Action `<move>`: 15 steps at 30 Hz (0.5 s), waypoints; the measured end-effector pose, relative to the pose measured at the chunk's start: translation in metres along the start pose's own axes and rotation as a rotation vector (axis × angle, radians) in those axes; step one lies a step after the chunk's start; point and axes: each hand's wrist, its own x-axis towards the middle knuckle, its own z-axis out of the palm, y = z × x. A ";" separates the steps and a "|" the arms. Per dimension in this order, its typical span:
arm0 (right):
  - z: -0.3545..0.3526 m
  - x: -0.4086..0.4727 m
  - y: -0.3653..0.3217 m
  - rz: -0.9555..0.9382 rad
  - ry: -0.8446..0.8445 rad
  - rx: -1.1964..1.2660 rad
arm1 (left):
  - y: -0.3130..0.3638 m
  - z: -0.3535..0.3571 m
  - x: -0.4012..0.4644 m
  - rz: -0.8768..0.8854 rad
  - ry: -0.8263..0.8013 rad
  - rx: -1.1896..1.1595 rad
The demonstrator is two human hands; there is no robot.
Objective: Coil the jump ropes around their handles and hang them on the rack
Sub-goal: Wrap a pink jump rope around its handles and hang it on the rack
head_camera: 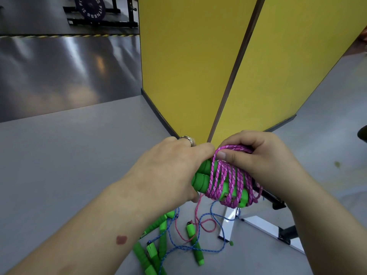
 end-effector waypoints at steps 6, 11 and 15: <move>-0.004 0.004 0.011 0.155 -0.082 0.237 | 0.000 -0.003 -0.007 0.019 -0.032 -0.140; -0.007 0.008 0.024 0.291 -0.182 0.451 | 0.001 -0.013 -0.008 0.009 -0.090 -0.285; -0.011 0.007 0.038 0.422 -0.256 0.623 | 0.000 -0.018 -0.010 -0.009 -0.114 -0.431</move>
